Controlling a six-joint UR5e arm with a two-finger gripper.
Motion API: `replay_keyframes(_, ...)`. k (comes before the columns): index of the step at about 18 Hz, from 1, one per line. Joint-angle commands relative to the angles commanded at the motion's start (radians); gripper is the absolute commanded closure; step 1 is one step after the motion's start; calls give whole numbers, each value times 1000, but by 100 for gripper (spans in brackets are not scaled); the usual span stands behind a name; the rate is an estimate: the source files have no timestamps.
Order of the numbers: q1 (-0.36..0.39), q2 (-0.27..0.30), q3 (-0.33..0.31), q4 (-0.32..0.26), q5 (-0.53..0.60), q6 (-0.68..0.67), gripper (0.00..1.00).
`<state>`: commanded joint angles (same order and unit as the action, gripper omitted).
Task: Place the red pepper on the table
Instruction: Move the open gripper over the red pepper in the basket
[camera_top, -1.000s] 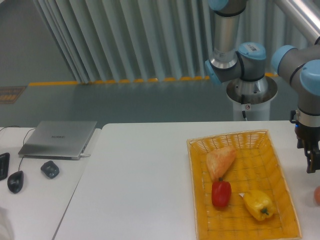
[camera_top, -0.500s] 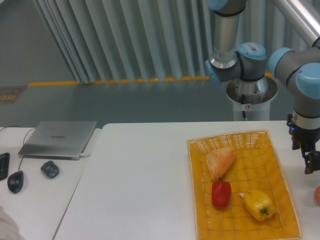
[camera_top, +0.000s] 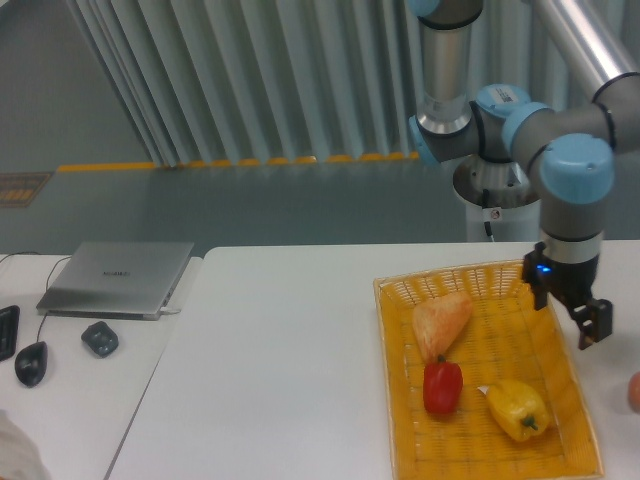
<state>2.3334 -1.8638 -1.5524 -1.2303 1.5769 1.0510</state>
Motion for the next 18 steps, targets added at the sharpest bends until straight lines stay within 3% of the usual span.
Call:
replay_keyframes(6,-97,-5,0,12,-2,-257,0)
replay_keyframes(9,-132,-37,0,97,0,-432,0)
replay_keyframes(15,-149,-89,-2,172,6,-552,0)
replay_keyframes(18,-149,-107,-2,175,11,-556,0)
